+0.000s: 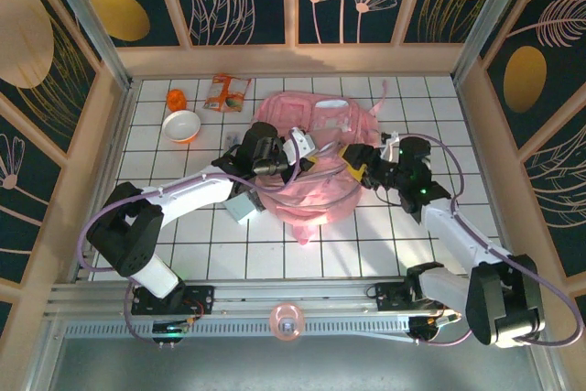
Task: Pack the student bag
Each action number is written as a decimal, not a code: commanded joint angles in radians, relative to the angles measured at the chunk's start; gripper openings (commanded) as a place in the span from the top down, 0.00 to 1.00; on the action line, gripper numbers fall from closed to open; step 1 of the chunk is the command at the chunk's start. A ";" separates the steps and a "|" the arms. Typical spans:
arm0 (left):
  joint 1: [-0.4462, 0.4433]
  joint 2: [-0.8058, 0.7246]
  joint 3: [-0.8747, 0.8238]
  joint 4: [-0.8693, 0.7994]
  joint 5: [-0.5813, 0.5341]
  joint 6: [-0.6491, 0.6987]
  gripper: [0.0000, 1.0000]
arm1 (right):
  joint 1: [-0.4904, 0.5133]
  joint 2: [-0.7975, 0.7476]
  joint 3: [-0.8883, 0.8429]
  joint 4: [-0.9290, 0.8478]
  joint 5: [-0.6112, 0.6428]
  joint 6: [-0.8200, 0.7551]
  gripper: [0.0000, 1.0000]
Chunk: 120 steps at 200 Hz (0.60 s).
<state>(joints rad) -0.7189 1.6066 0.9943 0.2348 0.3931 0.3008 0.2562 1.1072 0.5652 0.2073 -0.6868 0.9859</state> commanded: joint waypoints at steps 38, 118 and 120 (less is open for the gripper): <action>-0.004 -0.056 0.002 0.113 0.104 0.075 1.00 | 0.008 0.065 -0.010 0.179 0.018 0.075 0.49; 0.078 0.003 0.077 -0.020 -0.094 -0.032 1.00 | 0.161 -0.099 -0.158 0.327 0.291 0.172 1.00; 0.078 0.003 0.080 -0.022 -0.097 -0.034 0.99 | 0.169 -0.103 -0.164 0.334 0.301 0.175 1.00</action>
<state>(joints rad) -0.6907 1.6051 1.0119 0.1734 0.3866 0.3073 0.3458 1.0729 0.4362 0.4080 -0.4858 1.1370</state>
